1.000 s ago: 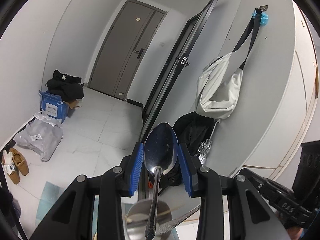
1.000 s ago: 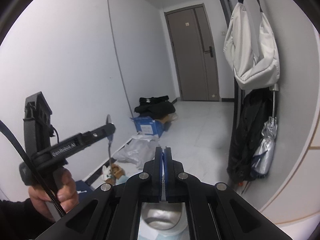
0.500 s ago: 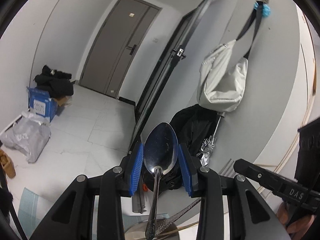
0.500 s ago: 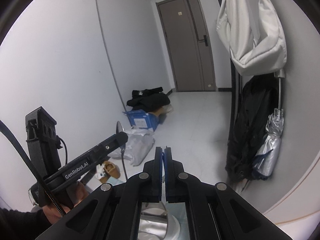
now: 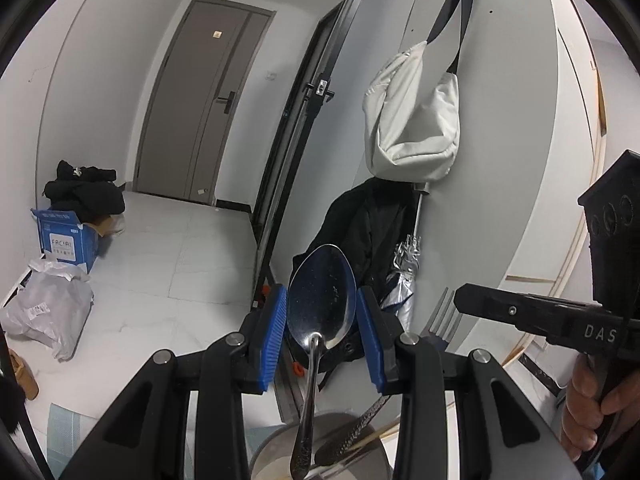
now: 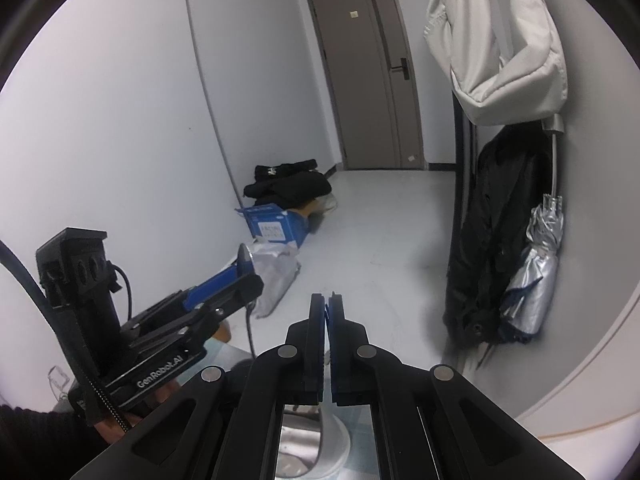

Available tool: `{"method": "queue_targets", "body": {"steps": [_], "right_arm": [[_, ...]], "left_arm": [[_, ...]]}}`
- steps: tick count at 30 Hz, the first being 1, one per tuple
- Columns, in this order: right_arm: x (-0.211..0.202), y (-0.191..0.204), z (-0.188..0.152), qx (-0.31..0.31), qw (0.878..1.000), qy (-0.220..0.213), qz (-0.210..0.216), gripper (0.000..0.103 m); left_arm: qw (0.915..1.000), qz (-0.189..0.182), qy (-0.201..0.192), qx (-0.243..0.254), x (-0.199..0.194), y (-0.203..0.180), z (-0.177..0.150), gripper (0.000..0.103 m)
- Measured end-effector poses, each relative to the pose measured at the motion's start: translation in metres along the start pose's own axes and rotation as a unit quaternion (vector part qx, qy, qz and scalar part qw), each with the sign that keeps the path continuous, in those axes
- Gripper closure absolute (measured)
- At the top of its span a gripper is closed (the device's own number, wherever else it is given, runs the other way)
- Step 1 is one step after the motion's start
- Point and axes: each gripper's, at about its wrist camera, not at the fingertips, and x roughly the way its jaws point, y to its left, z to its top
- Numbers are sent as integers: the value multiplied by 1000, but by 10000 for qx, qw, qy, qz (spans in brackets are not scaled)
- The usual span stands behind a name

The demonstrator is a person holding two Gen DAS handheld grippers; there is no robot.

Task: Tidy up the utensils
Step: 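Carry spoon and chopsticks to the holder and drop the spoon from the left tool, then open the right tool to drop the chopsticks into the holder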

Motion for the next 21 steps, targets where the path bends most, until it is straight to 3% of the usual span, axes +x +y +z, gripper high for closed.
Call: {"method": "queue_targets", "body": {"steps": [12,21], "right_arm": [[10,16,-9,-241,9997,82,49,101],[31,25,-16,-255,9994,205,66,100]], "left_arm": [[9991,-8,422,89,-6,-3,-4,72],[9959,-21,878,-198,-8,11,-8,72]]}}
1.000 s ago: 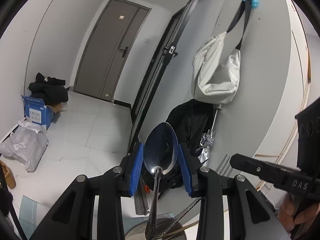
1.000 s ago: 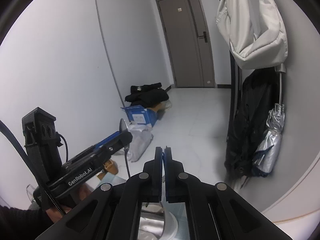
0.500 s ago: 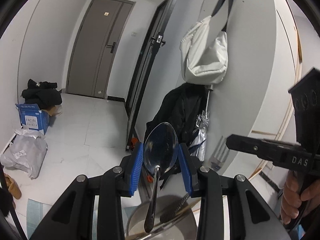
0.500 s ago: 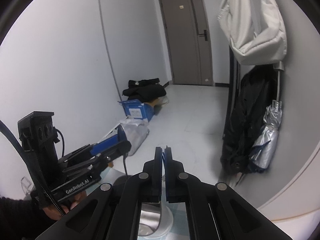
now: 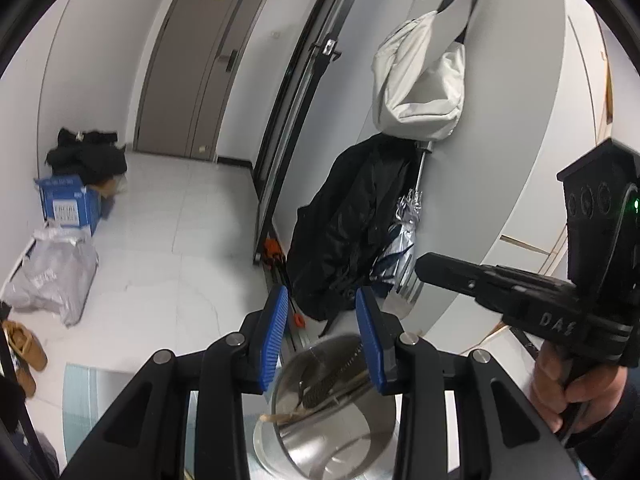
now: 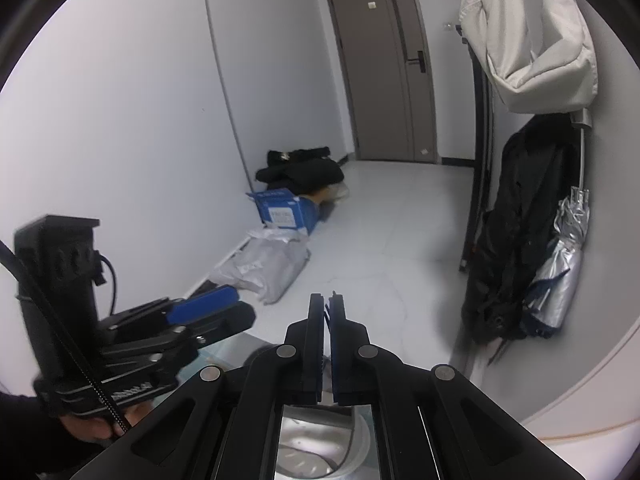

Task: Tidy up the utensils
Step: 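Open the right tool to drop the chopsticks into the holder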

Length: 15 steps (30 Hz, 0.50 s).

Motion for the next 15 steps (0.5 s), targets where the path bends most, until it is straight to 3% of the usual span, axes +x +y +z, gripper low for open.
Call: {"method": "queue_targets", "body": {"steps": [3,8,10,15], "right_arm": [[3,5,-5,-7,10000,8,46,99],[1,-1,-15,339,9994,-2,74,98],[-4,-5,-20,506,9987,-5,35,98],[-20,-1,-28,670,9977,-68,-20,87]], "left_arm": [[9998,-28,121,-135,-3,3,0,72],[9997,202,36,-163,-21,1,2,48],[9989,404,-33,-225,-30,1,3,38],[9951,921,-131,-327,-47,-1,1,28]]}}
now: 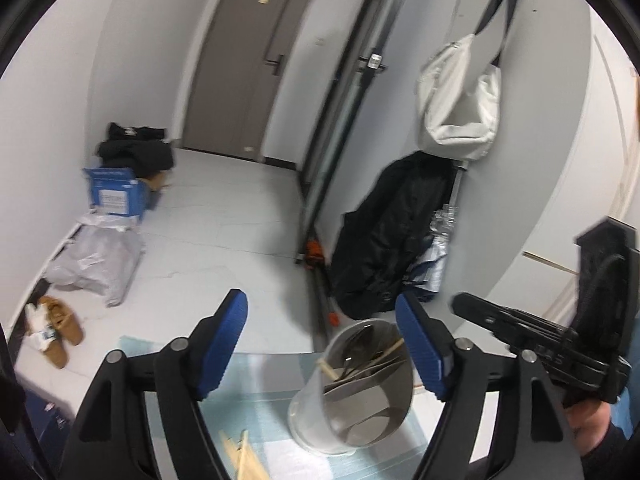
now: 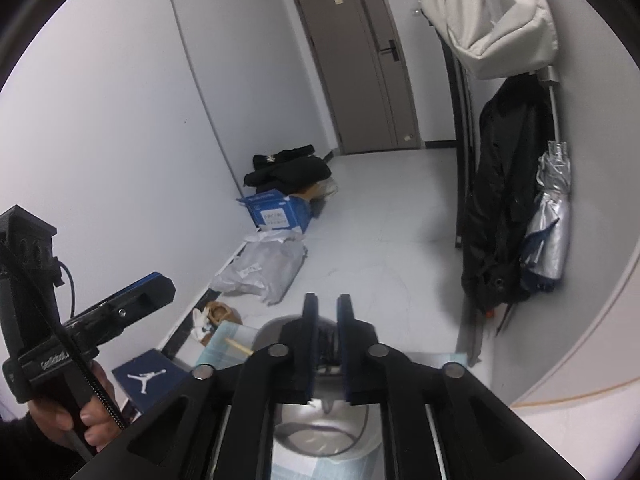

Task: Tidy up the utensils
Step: 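Open the right tool to drop the chopsticks into the holder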

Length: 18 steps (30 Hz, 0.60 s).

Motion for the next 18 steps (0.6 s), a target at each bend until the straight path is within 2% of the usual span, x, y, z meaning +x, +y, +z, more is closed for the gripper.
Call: {"method": "queue_targets", "body": {"steps": [2,4,5,8,10,14,18], "right_arm": [[-10,6,-3,-7,10000,-76,-21,73],[-19,12,-7,-18,9999,-167,-20,63],[-23,16,-9,-12,9998,-203,-20,56],[-33,28,-18,51,9995,-307,-5,54],[-38,36,-25,73,9994,-349,22,51],[-48,52,-38,10,9990,-443,-9,43],[-58,64,-48,-72,9984,-566,-51,33]], "left_arm": [[9998,171,4,-99,-7,0,-1,26],[9986,511,43,-119,-16,-1,-2,23],[9985,531,56,-119,-18,0,-2,23],[9973,725,25,-100,-32,0,-5,22],[9962,855,-47,-149,-42,2,-9,17],[9931,1138,-244,-145,-58,3,-15,13],[9920,1211,-325,-152,-67,4,-21,9]]}}
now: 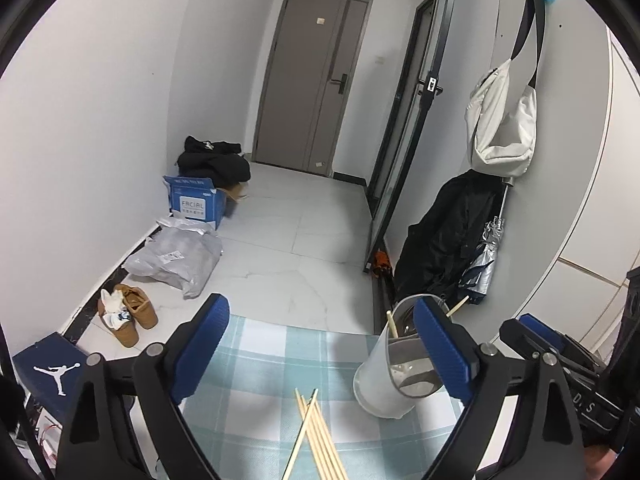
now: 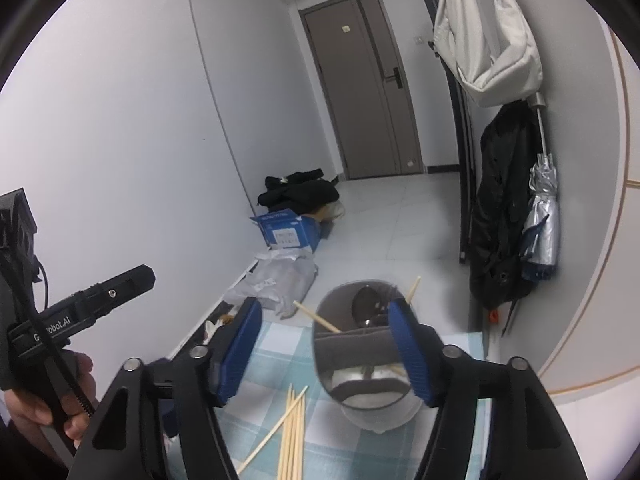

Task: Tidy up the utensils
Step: 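Move both open tools back over the chopsticks on the mat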

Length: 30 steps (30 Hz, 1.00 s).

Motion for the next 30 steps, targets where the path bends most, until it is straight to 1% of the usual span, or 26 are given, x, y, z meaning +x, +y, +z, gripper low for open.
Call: {"method": "queue_targets", "body": {"steps": [4,7,10,11,12,14,16,18,24,26,27,30], "right_arm": [[-9,8,-8,-42,9999,-120,4,26],[-15,15,-16,-80,9997,-213,34,22],[-18,21,-25,-135,9996,-248,65,22],[-18,23,-28,-161,9995,-249,70,21],[-19,25,-31,-193,9995,-242,68,20],[-19,27,-36,-269,9994,-238,25,16],[-19,29,-43,-293,9993,-225,8,14],[-18,29,-49,-276,9994,-181,-54,11],[-2,29,-68,-348,9992,147,-128,11],[6,31,-76,-482,9979,365,-226,11],[14,32,-82,-549,9965,575,-262,11],[26,29,-96,-532,9949,849,-133,11]], "left_arm": [[9999,39,-92,-107,-9,5,-7,5],[9997,112,-190,-53,-15,5,-13,1],[9991,227,-364,39,-21,7,-19,1],[9983,333,-469,39,-22,8,-20,1],[9979,380,-527,13,-23,9,-21,1],[9973,406,-591,-131,-24,17,-23,1],[9972,426,-560,-235,-22,23,-27,1],[9972,508,-519,-202,-19,24,-32,1],[9981,527,-303,-124,-2,28,-53,1],[9983,535,-204,-142,5,31,-61,1],[9983,545,-155,-165,5,33,-64,1],[9981,500,139,-345,17,45,-73,1]]}}
